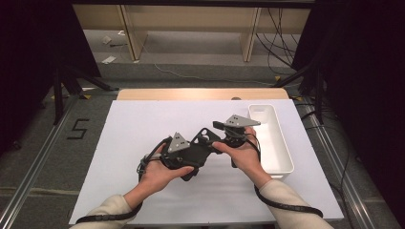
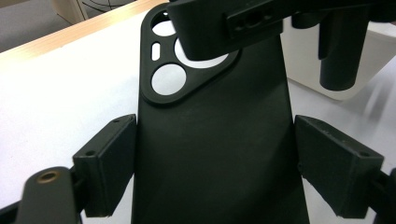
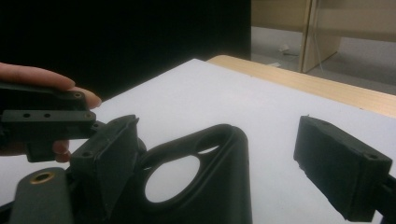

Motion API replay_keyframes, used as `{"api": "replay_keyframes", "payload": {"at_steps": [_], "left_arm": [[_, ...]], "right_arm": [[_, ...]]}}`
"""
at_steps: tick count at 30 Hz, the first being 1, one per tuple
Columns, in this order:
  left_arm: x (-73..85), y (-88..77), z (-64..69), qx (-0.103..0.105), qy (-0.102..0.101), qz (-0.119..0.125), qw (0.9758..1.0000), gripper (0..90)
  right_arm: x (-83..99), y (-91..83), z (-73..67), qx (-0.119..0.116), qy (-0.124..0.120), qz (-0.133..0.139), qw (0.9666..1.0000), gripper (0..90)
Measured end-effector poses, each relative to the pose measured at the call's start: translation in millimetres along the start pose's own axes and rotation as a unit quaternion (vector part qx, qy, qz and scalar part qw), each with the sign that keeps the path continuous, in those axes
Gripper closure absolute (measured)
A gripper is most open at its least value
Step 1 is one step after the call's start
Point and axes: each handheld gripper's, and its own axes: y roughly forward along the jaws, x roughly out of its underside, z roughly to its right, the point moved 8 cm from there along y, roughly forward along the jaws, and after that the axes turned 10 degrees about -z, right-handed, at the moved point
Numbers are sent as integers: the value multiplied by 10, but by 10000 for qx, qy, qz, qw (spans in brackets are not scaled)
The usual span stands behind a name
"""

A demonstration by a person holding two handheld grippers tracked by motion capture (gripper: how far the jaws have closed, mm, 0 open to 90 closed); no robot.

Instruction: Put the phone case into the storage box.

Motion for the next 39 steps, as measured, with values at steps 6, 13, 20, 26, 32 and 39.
{"api": "replay_keyframes", "payload": {"at_steps": [6, 13, 20, 26, 32, 39], "left_arm": [[-5, 6, 8, 1, 9, 33, 10000, 160], [-1, 7, 11, 2, 44, -2, 10000, 160], [-7, 6, 11, -16, 50, 34, 10000, 160], [-10, 10, 22, -8, 54, 56, 10000, 160], [-9, 10, 18, -9, 53, 49, 10000, 159], [3, 22, 19, -13, 76, 23, 10000, 156]], "right_arm": [[-4, 41, 9, -10, 63, -26, 10000, 163], [-4, 77, 9, -19, 107, -64, 9999, 179], [16, 98, 8, -26, 166, -125, 9998, 222], [26, 94, 3, -123, 333, -151, 9993, 308], [40, 95, 0, -213, 416, -195, 9987, 391], [41, 95, -23, -357, 500, -199, 9979, 491]]}}
